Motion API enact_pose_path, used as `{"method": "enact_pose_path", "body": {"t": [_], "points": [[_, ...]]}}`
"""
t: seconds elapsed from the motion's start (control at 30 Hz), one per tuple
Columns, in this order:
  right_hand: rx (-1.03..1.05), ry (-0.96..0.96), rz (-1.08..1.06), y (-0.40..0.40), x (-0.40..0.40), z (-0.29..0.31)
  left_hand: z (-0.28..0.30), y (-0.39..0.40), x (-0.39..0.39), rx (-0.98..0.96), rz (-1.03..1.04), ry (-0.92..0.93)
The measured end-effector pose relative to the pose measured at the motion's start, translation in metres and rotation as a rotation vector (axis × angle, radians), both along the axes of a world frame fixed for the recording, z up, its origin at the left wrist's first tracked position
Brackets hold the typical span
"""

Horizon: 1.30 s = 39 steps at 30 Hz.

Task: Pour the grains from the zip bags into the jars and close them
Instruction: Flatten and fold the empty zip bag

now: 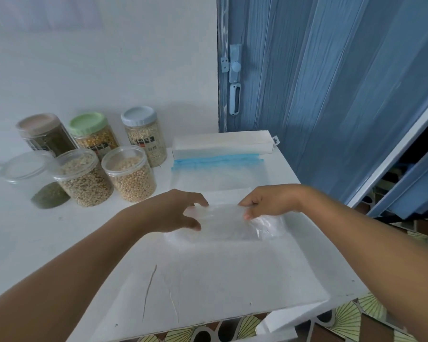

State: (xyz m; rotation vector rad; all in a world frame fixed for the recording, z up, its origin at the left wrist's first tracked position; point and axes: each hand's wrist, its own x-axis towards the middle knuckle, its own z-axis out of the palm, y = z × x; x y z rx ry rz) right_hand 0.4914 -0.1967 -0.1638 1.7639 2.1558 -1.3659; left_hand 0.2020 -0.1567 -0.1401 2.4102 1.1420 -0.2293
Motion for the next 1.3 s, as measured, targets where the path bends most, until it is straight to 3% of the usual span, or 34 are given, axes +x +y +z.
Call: {"method": "enact_pose_path", "body": {"t": [0.17,0.3,0.37,0.57,0.63,0.73,0.83,0.9,0.97,1.07,1.3], "points": [[0.113,-0.235,-0.002,-0.001,-0.002,0.011,-0.020,0.020,-0.002,-0.121,0.016,-0.057],[0.504,-0.568,0.012,-0.017,-0.021,0.026,-0.025,0.033,0.000,-0.176,0.007,-0.069],[0.608,-0.553,0.036,-0.028,-0.035,0.023,-0.026,0.034,0.001,-0.203,0.007,-0.090],[0.575,-0.345,-0.070,-0.040,-0.032,-0.029,-0.023,0.030,0.004,-0.185,0.049,-0.092],[0.649,-0.344,-0.113,-0.041,-0.029,-0.042,-0.020,0.025,0.002,-0.026,0.047,-0.056],[0.707,-0.372,-0.138,-0.043,-0.032,-0.053,-0.021,0.003,-0.001,0.505,-0.029,0.041],[0.723,-0.362,-0.159,-0.044,-0.033,-0.058,-0.036,-0.029,0.008,0.768,-0.167,-0.148],[0.742,-0.359,-0.178,-0.044,-0.031,-0.061,-0.052,-0.039,0.014,0.728,-0.230,-0.075],[0.793,-0.358,-0.197,-0.046,-0.031,-0.066,-0.066,-0.038,0.014,0.574,-0.204,0.052],[0.848,-0.360,-0.210,-0.049,-0.032,-0.071,-0.075,-0.024,0.010,0.348,-0.134,0.076],[0.742,-0.522,-0.162,-0.053,-0.041,-0.054,-0.081,-0.025,0.013,0.358,-0.141,0.075]]}}
